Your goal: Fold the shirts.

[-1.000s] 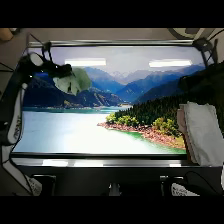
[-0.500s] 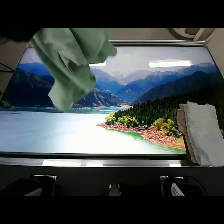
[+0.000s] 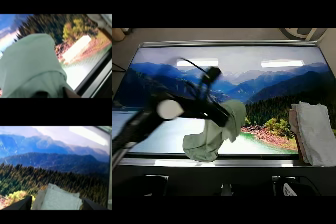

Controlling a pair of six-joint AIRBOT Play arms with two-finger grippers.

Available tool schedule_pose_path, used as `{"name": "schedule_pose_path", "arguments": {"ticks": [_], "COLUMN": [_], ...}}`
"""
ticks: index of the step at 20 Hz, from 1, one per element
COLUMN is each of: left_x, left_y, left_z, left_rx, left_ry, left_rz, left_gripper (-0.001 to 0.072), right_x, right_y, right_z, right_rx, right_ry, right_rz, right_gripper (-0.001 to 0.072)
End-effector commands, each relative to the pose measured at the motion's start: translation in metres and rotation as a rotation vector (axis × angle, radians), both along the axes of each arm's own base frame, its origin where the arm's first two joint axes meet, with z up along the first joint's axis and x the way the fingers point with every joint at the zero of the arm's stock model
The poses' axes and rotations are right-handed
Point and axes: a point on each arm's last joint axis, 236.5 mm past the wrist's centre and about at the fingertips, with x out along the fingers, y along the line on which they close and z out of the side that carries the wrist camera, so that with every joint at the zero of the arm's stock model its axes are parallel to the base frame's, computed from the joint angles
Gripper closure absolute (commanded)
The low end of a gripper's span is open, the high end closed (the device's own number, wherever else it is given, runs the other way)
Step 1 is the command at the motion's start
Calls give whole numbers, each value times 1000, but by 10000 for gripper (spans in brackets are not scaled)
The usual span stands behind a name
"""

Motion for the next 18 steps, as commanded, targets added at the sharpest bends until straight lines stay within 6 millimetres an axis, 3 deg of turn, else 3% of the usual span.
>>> {"name": "schedule_pose_path", "arguments": {"ticks": [1, 3, 6, 8, 10, 12, 15, 18], "left_x": [-36, -11, 38, 34, 3, -45, -102, -109], "left_y": [-12, 21, 124, 190, 238, 261, 261, 241], "left_z": [-97, -83, -46, -44, -68, -103, -152, -179], "left_rx": [158, 220, 310, 327, 340, 351, 347, 256], "left_ry": [272, 302, 261, 322, 423, 549, 671, 724], "left_rz": [-54, -26, 150, 282, 397, 465, 475, 520], "left_gripper": [-2, -5, -5, -5, -4, -5, -4, -5], "right_x": [16, 35, 49, 47, 38, 23, -1, -16], "right_y": [-2, 7, 40, 54, 62, 76, 94, 96], "right_z": [-59, -89, -151, -199, -246, -286, -328, -359], "right_rx": [34, 84, 228, 295, 352, 425, 504, 519], "right_ry": [240, 335, 502, 603, 686, 757, 827, 863], "right_rz": [7, 45, 149, 198, 193, 199, 224, 197], "right_gripper": [48, 48, 46, 39, 33, 28, 25, 8]}}
